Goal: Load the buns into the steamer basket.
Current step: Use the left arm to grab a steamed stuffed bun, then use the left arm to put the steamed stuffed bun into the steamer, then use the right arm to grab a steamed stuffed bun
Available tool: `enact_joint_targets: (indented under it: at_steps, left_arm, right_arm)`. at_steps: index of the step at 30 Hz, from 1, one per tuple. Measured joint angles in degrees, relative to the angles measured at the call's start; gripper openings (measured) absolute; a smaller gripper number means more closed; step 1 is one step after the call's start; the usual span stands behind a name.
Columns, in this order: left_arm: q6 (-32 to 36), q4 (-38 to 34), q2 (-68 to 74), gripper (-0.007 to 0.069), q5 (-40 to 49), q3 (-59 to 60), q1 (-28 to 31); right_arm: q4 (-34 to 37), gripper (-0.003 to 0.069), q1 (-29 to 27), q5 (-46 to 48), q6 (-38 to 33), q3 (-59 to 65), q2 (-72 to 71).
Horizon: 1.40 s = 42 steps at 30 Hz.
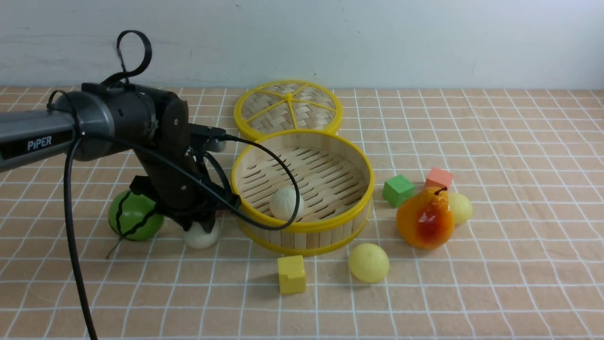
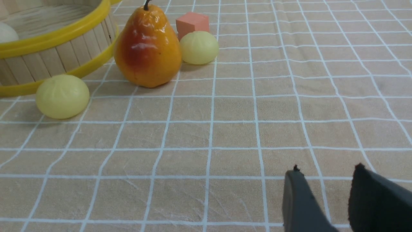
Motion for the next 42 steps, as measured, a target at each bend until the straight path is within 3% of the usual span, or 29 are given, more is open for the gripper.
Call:
enact_joint_targets:
  at_steps: [3,5,7,17,21,28,33,37,42]
  left_arm:
    - [0.0,0.0,0.1,0.0178,0.0,0.0,0.0]
    - [0.0,0.1,0.1,0.0046,-0.1,0.0,0.0]
    - [0.0,0.5,0.1,-0.0004,-0.1,0.0,0.0]
    - [0.0,1.8,-7.6,-0.0009,4.5,-0.4,-3.8]
    - [0.2,1.2,-9.9,-0.0009,-0.2,-4.3,-7.8]
    - [0.2,1.5,-0.5,-0.0003,-8.7,-11.9,-7.5]
    - [0.2,1.7,8.1,0.0075,-8.3,-18.2,-7.0]
    - [-0.1,2.5,11.6,0.0298,-4.0,-22.8,-6.7]
    - [-2.9,2.6,8.5,0.0517,5.2,-25.7,-6.8]
  right_arm:
    - [0.0,0.0239,0.0,0.0,0.0,0.0,0.0]
    - [0.0,0.0239,0.0,0.0,0.0,0.0,0.0]
    - [0.0,0.0239,0.0,0.0,0.0,0.0,0.0]
    - [0.0,0.0239,0.0,0.0,0.0,0.0,0.0]
    - [0.0,0.0239,0.0,0.0,0.0,0.0,0.0]
    - [0.0,0.0239,0.0,0.0,0.0,0.0,0.0]
    - [0.0,0.0239,0.0,0.0,0.0,0.0,0.0]
    - [0.0,0.0239,0.0,0.0,0.0,0.0,0.0]
    - [0.0,0.0239,0.0,0.0,0.0,0.0,0.0]
